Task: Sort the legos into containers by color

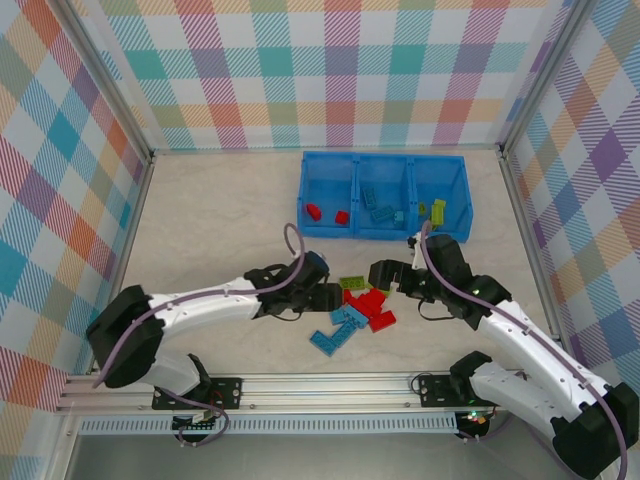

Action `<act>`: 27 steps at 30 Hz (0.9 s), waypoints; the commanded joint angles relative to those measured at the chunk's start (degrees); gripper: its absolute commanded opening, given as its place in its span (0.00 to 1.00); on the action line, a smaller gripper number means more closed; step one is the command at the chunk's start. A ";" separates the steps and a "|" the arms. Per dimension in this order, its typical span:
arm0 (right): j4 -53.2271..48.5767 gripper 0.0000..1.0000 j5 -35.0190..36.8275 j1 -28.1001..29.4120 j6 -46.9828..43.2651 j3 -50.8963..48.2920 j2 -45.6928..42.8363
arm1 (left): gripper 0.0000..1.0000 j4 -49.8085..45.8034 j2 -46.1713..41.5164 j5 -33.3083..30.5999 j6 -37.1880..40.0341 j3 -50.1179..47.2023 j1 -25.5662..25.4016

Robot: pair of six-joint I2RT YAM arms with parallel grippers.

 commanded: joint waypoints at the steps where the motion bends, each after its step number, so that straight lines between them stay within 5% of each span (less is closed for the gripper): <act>1: 1.30 1.00 -0.61 -0.26 1.02 -0.90 -1.14 | 0.66 1.58 3.41 1.59 -2.93 1.83 -1.63; 24: -0.84 1.00 1.07 -0.39 1.18 -2.90 -4.65 | 0.59 2.73 14.34 -0.58 -5.32 2.46 -1.73; 27: -0.86 1.00 0.90 -0.35 1.43 -2.97 -4.81 | 0.50 0.60 14.36 -1.16 -5.15 1.90 -1.73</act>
